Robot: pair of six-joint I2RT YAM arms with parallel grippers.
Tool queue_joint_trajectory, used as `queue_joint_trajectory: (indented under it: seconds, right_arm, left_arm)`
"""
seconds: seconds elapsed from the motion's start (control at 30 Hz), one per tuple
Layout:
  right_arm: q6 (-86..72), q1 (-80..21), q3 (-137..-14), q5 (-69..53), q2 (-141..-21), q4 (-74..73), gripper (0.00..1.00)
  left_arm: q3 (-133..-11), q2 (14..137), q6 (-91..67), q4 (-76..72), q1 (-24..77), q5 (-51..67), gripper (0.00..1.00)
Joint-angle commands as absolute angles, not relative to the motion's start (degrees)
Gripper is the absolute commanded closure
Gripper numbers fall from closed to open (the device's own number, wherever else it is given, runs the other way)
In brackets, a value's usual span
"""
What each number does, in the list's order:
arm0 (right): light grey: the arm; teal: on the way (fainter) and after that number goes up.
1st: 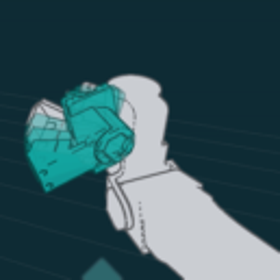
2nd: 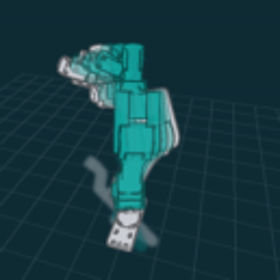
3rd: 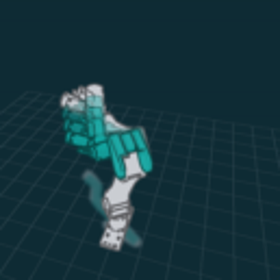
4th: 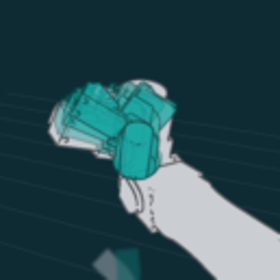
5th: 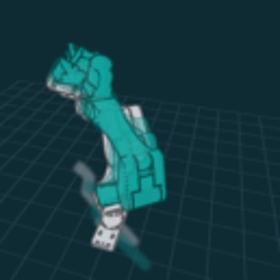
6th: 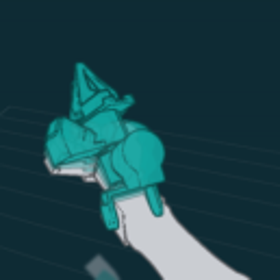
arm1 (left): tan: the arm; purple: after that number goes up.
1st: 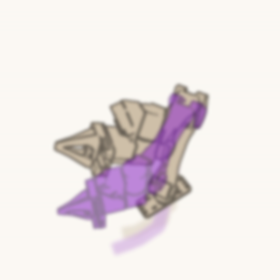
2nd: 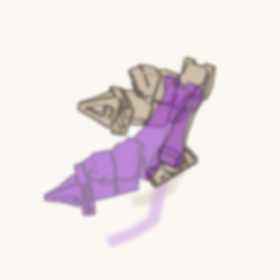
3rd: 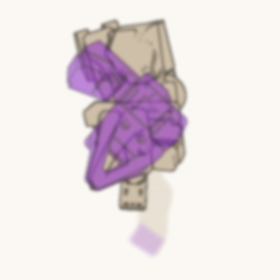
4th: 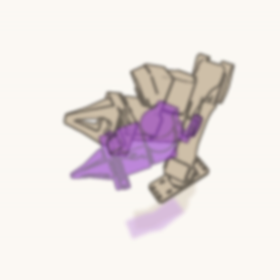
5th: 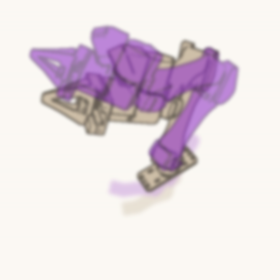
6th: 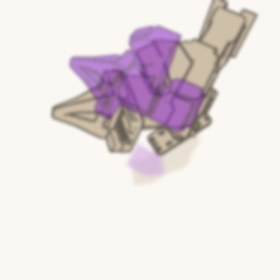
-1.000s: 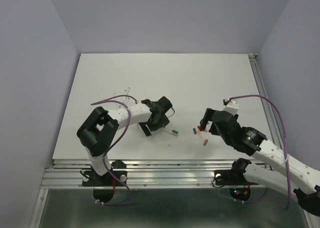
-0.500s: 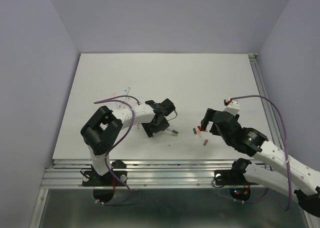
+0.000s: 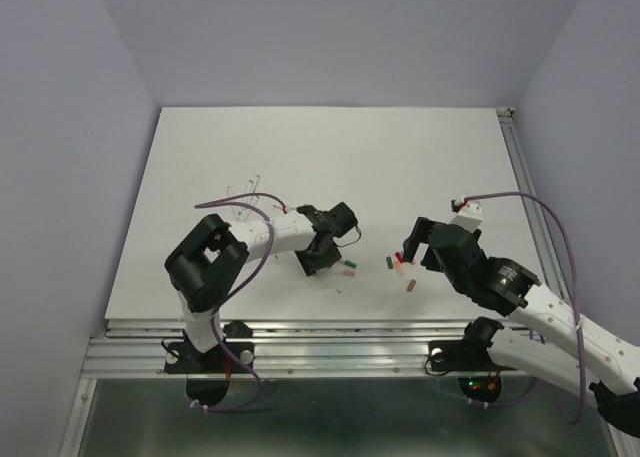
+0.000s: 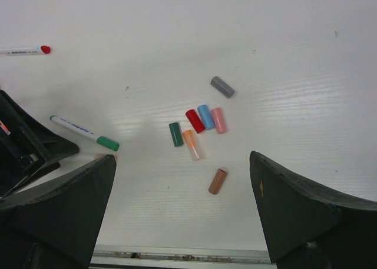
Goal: Open the pen caps
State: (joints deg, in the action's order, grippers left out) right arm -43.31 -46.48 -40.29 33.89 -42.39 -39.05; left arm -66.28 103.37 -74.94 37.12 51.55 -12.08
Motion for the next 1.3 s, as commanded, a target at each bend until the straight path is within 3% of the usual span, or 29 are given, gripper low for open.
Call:
queue_joint_trajectory:
  seconds: [0.0, 0.17, 0.3, 0.33, 0.53, 0.67, 0.77, 0.9, 1.07, 1.13, 1.2, 1.27]
  right_arm:
    - [-43.77, -46.23, -39.02, 36.3, -40.96, -37.97, 0.0]
    - [-43.94, -46.23, -38.94, 36.56, -40.34, -38.14, 0.0]
    - [-44.3, -46.23, -38.58, 36.65, -39.99, -38.06, 0.0]
    - [-44.3, -46.23, -38.58, 36.48, -39.9, -38.14, 0.0]
    - [-40.1, -46.23, -36.92, 27.8, -38.59, -35.61, 0.0]
    - [-34.66, -46.14, -33.5, 13.31, -38.06, -28.32, 0.0]
    - [-31.21, -46.32, -31.65, -5.02, -40.07, -22.34, 0.0]
    - [-30.85, -46.41, -30.94, -17.03, -46.48, -14.43, 0.0]
    - [-31.81, -46.85, -31.73, -18.01, -52.38, -5.37, 0.02]
    - [-32.34, -47.02, -32.52, -18.46, -53.78, -3.26, 0.07]
    - [-32.52, -47.11, -33.22, -18.37, -56.24, -3.25, 0.18]
    - [-32.78, -47.28, -33.84, -17.32, -58.26, -3.78, 0.22]
  left_arm:
    - [-62.94, 102.13, -76.81, 37.45, 52.47, -12.48, 0.46]
    - [-59.24, 101.69, -76.99, 34.9, 52.47, -11.69, 0.68]
    - [-58.63, 101.87, -76.55, 33.75, 52.47, -11.34, 0.9]
    - [-58.36, 101.78, -76.12, 33.23, 52.47, -11.16, 1.0]
    - [-57.57, 98.01, -73.48, 30.77, 52.73, -12.04, 1.0]
    - [-56.96, 90.81, -72.42, 25.34, 54.05, -13.09, 1.0]
    - [-55.64, 83.26, -71.72, 20.32, 55.98, -14.85, 1.0]
    - [-55.28, 80.34, -70.23, 16.44, 56.16, -15.64, 1.0]
    - [-57.13, 80.77, -69.61, 16.61, 56.16, -16.61, 1.0]
    - [-57.48, 81.12, -70.57, 16.7, 56.16, -16.61, 1.0]
    - [-58.18, 81.38, -71.45, 16.96, 56.16, -16.96, 1.0]
    - [-58.8, 81.21, -72.07, 17.14, 56.16, -16.96, 1.0]
